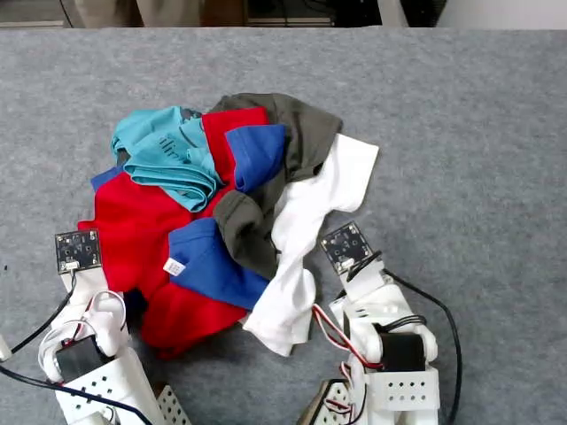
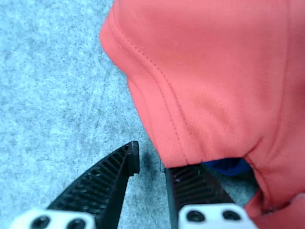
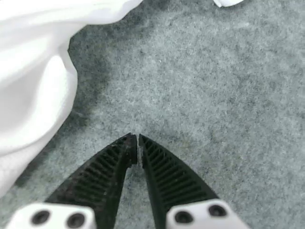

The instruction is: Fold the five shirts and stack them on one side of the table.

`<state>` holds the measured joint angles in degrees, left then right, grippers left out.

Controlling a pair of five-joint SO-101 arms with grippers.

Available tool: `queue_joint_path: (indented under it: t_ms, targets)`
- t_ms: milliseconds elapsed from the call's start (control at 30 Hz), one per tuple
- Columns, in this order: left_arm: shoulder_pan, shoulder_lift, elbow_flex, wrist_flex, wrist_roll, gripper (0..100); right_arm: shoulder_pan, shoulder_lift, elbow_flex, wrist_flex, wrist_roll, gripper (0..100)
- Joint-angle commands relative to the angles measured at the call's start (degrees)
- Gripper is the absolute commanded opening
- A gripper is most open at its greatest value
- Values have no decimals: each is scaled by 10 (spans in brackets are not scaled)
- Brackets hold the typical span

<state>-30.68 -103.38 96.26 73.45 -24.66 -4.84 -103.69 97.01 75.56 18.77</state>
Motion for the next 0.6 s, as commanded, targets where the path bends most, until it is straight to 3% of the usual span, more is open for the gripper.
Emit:
queue_joint_path:
  t_ms: [0,233,433,567]
  targets:
    - [-2,-4,6,4,-2,89,7,-61,-3,2,-8,31]
    - [-2,-4,6,4,-2,89,10,-58,-26,4,-9,34]
    - [-2,-4,6,4,-2,89,10,-49,-177,36,-7,34]
    - [-2,-4,6,4,-2,89,11,35,-268,67,-8,34]
